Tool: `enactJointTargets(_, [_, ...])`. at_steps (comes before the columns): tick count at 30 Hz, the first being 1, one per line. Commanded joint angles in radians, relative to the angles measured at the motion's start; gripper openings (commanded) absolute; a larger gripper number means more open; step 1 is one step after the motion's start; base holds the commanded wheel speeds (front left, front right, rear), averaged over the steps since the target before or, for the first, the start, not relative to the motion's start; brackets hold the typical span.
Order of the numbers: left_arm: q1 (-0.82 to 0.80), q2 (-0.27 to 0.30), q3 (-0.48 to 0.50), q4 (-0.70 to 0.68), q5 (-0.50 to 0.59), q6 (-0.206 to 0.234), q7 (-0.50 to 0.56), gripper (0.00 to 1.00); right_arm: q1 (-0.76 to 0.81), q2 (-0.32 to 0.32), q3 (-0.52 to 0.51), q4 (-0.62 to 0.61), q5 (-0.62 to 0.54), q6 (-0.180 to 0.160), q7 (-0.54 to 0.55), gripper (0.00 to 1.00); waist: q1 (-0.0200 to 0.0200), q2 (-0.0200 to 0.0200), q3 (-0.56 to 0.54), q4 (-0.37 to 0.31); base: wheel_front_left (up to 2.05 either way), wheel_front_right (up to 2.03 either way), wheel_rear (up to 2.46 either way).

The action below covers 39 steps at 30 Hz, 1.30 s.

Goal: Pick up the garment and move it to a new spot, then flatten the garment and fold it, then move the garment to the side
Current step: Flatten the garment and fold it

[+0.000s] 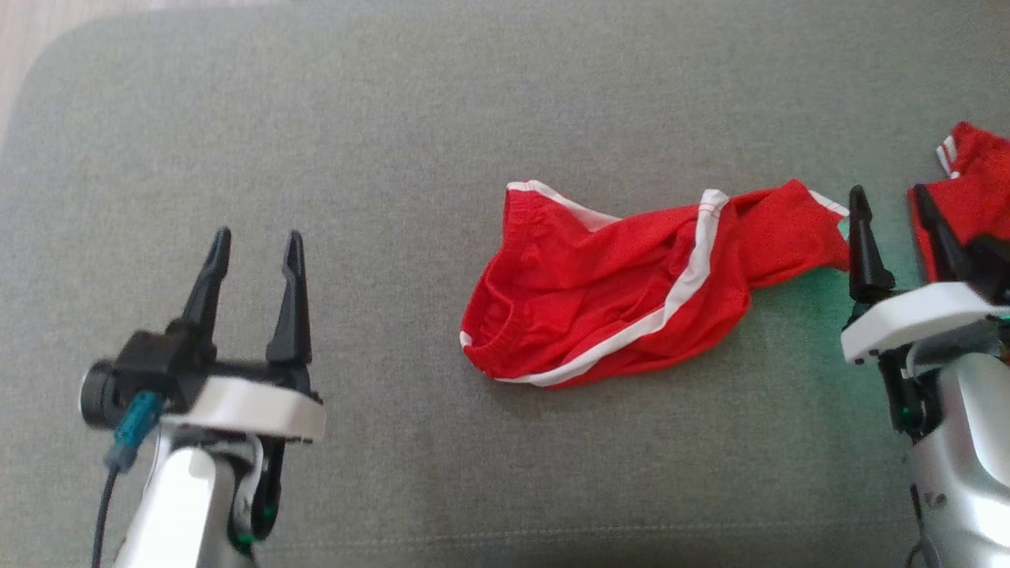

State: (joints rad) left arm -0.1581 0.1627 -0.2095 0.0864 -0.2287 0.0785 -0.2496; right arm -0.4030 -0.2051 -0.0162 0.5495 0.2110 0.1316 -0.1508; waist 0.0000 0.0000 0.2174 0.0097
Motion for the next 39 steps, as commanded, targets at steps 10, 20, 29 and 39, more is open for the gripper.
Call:
enactJointTargets(10, [0.055,0.020,0.051,-0.049,0.020,0.003,-0.012,1.00,0.216,0.038,0.055,-0.466,-0.013,-0.001,0.090,1.00,0.0000,0.0000,-0.070,-0.027,0.00,0.00,0.00])
enactJointTargets(20, [0.076,0.023,0.051,-0.049,0.016,0.009,-0.012,1.00,0.368,0.094,0.075,-0.674,-0.025,-0.001,0.176,1.00,0.0000,0.0000,-0.084,-0.032,0.00,0.00,0.00])
enactJointTargets(29, [0.082,0.031,0.050,-0.051,0.013,0.013,-0.012,1.00,0.394,0.110,0.073,-0.716,-0.026,-0.001,0.203,1.00,0.0000,0.0000,-0.079,-0.034,0.00,0.00,0.00])
enactJointTargets(39, [0.062,0.042,0.023,-0.057,0.020,0.004,0.002,1.00,0.389,0.113,0.081,-0.718,-0.024,-0.001,0.209,1.00,0.0000,0.0000,-0.064,-0.034,0.00,0.00,0.00])
